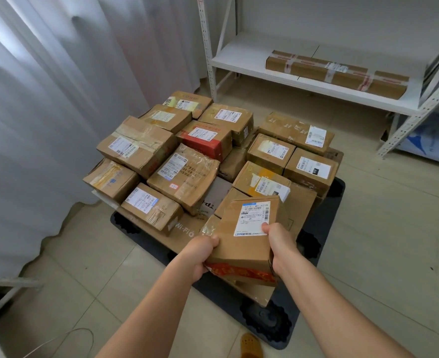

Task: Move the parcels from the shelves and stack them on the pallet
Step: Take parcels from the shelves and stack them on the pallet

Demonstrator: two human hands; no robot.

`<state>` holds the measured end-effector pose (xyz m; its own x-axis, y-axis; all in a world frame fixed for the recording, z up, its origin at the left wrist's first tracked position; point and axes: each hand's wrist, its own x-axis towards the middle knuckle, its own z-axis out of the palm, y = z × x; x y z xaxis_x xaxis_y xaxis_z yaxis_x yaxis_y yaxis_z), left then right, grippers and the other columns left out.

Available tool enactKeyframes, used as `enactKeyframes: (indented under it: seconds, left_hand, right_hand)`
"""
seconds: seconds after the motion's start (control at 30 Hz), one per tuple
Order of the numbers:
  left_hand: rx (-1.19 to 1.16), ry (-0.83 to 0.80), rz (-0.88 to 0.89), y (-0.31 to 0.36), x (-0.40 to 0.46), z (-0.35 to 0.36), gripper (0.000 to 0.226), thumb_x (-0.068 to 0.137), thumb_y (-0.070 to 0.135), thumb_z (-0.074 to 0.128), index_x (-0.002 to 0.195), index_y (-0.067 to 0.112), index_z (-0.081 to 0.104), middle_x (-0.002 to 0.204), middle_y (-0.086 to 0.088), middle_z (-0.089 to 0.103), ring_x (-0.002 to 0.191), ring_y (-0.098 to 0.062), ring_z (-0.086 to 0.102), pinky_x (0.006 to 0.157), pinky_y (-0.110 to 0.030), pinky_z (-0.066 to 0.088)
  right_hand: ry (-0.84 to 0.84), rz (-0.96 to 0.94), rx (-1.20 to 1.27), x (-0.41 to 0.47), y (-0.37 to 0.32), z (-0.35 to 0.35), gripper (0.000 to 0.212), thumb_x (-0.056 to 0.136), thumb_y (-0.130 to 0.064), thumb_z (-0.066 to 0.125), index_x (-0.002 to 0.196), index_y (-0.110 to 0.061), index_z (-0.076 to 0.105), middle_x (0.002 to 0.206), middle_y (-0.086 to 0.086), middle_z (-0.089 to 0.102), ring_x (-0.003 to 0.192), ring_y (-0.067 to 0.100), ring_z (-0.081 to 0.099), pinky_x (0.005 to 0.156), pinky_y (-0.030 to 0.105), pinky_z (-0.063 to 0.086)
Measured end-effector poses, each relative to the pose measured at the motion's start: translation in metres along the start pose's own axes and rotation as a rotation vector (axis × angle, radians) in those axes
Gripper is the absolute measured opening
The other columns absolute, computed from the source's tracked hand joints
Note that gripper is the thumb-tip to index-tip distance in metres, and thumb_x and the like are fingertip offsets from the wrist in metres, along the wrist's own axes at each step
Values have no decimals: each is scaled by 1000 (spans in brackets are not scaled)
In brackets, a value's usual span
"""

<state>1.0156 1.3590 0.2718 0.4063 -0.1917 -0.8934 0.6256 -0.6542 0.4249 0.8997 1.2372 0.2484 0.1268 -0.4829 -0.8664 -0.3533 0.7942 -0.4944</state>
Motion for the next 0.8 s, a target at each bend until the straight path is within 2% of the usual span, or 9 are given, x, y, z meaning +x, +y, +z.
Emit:
enactKeyframes:
  seconds: [0.1, 0.2, 0.3, 0.37, 0.47, 0.57, 0.6, 0.7, 0.8]
  left_hand:
    - [17, -26, -6, 0, -1, 8, 29, 103, 28, 49, 128, 13, 50, 111, -12, 62, 96, -25, 62, 92, -41, 54]
    - [29, -41, -7, -3, 2, 13, 31, 103, 28, 49, 130, 14, 52, 114, -12, 62, 100, -25, 62, 95, -41, 53]
    - [32, -66, -18, -6, 5, 20, 26, 104, 25, 48, 127, 15, 54, 110, -10, 62, 97, -23, 61, 92, -39, 52]
    - [58, -85, -17, -8, 11, 27, 27, 104, 25, 48, 128, 16, 55, 114, -9, 62, 101, -24, 61, 90, -39, 52]
    - [95, -107, -9, -13, 22, 44, 26, 102, 27, 52, 125, 17, 58, 114, -7, 63, 109, -25, 59, 98, -41, 50]
    - [115, -142, 9, -15, 24, 59, 20, 101, 26, 54, 117, 16, 59, 108, -3, 61, 102, -20, 57, 79, -31, 50]
    - [119, -145, 11, -15, 26, 61, 21, 101, 25, 54, 117, 14, 60, 108, -3, 60, 102, -20, 57, 79, -31, 50]
    - [146, -174, 0, -17, 35, 65, 24, 100, 23, 54, 121, 12, 60, 111, -4, 62, 107, -22, 58, 92, -35, 47]
    - [140, -183, 1, -17, 40, 64, 29, 100, 24, 54, 126, 12, 59, 115, -5, 63, 108, -23, 58, 92, -37, 47]
  right_hand:
    - [43, -6, -27, -2, 0, -9, 35, 92, -27, 62, 124, -17, 52, 102, 10, 68, 83, 26, 66, 52, 32, 46]
    - [75, -13, -2, -1, 1, -15, 35, 92, -24, 63, 123, -17, 46, 101, 11, 65, 82, 26, 64, 52, 31, 45]
    - [116, 3, 28, 1, 6, -22, 37, 92, -25, 64, 121, -18, 43, 102, 10, 63, 85, 26, 63, 57, 34, 47]
    - [156, 5, 43, 4, 10, -29, 45, 90, -27, 65, 126, -17, 40, 107, 11, 61, 87, 27, 61, 61, 37, 48]
    - [213, 15, 116, 10, 19, -45, 47, 89, -26, 66, 127, -18, 40, 111, 11, 61, 89, 28, 61, 73, 42, 53]
    - [324, 20, 188, 15, 24, -64, 45, 87, -26, 67, 122, -19, 39, 113, 12, 61, 91, 30, 62, 75, 44, 55]
    - [371, 17, 202, 17, 25, -69, 46, 87, -25, 68, 120, -19, 37, 116, 13, 60, 94, 31, 61, 79, 45, 55]
    - [447, -2, 253, 21, 26, -84, 55, 87, -24, 67, 130, -15, 35, 124, 15, 55, 102, 35, 58, 87, 46, 53]
    - [410, -20, 252, 23, 26, -88, 54, 86, -23, 67, 129, -16, 36, 124, 15, 56, 101, 34, 59, 86, 47, 54]
